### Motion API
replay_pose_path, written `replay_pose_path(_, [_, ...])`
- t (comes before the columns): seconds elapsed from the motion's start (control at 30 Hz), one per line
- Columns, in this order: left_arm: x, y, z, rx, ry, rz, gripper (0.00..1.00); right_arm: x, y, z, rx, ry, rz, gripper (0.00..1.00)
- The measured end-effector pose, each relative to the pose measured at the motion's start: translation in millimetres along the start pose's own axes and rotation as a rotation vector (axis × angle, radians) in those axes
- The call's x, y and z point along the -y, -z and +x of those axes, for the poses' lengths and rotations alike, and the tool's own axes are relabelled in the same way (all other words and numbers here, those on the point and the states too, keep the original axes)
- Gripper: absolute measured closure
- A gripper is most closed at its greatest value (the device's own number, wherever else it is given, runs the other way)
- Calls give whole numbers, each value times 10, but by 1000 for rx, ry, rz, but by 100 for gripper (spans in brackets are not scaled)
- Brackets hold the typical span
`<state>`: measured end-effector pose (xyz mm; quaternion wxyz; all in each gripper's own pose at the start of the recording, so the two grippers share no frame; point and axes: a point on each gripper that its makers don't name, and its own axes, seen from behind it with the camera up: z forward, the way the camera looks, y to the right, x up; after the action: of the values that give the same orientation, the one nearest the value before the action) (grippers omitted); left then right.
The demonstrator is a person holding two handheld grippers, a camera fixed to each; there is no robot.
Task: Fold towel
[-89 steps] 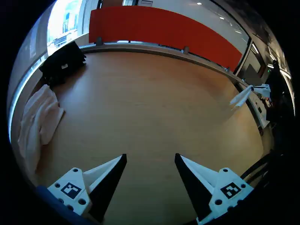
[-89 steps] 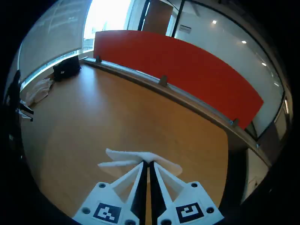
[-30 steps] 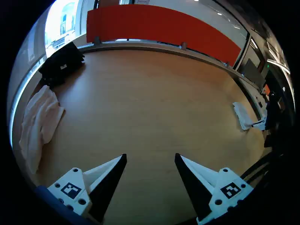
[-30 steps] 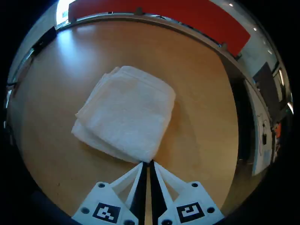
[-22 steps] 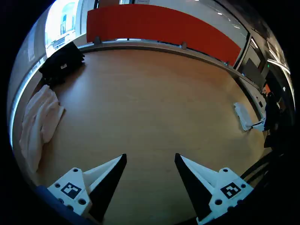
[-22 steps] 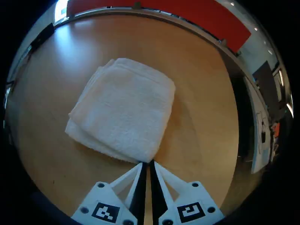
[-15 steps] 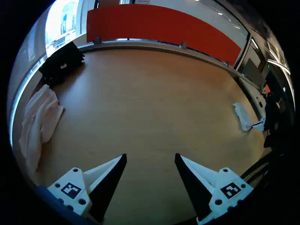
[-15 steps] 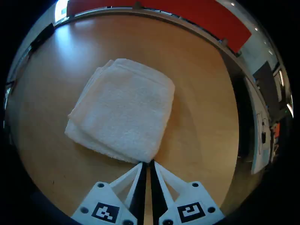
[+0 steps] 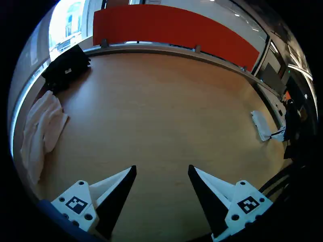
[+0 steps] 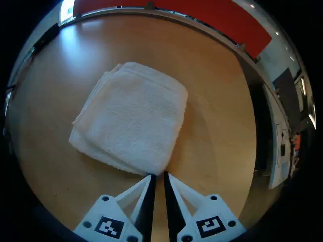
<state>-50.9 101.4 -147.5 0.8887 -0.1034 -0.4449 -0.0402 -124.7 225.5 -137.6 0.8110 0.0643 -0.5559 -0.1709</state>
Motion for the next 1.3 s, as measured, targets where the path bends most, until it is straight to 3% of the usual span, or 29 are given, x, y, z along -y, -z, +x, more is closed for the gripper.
replay_pose_path(0.13, [-11, 3, 1, -1, -1, -1, 5, -26, 5, -5, 1, 3, -9, 76])
replay_pose_path(0.33, [-22, -2, 3, -1, 0, -3, 5, -36, 36, -26, -3, 9, -13, 56])
replay_pose_path(1.3, [-70, -42, 64, -4, -13, -14, 5, -115, 73, 11, -15, -7, -40, 54])
